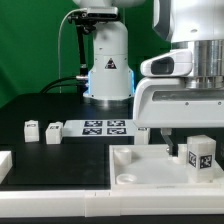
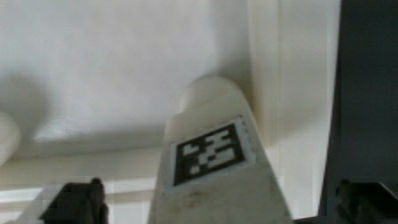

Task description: Assemble one leg

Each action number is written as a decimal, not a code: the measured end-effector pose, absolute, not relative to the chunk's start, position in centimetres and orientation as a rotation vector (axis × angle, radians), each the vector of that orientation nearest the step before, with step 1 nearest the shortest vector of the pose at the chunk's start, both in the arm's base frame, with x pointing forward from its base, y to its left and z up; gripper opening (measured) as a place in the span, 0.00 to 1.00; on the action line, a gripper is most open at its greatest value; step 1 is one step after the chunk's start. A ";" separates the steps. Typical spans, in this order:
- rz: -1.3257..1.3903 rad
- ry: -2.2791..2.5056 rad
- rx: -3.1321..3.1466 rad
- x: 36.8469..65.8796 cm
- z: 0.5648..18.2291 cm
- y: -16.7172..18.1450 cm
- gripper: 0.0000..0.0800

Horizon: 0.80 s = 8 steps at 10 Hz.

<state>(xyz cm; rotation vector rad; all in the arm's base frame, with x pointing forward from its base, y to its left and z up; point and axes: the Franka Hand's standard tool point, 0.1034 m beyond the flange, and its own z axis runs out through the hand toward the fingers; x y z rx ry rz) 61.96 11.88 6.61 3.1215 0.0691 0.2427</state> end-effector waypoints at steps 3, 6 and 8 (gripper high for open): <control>0.255 0.248 3.091 62.0 6.5 11.6 0.43; 0.256 0.168 3.102 62.0 6.5 11.6 0.36; 0.263 0.078 3.113 62.0 6.5 11.6 0.36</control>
Offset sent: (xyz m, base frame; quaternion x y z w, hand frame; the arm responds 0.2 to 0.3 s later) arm 0.0000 0.0000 0.0000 0.0000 0.0000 0.0000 1.0000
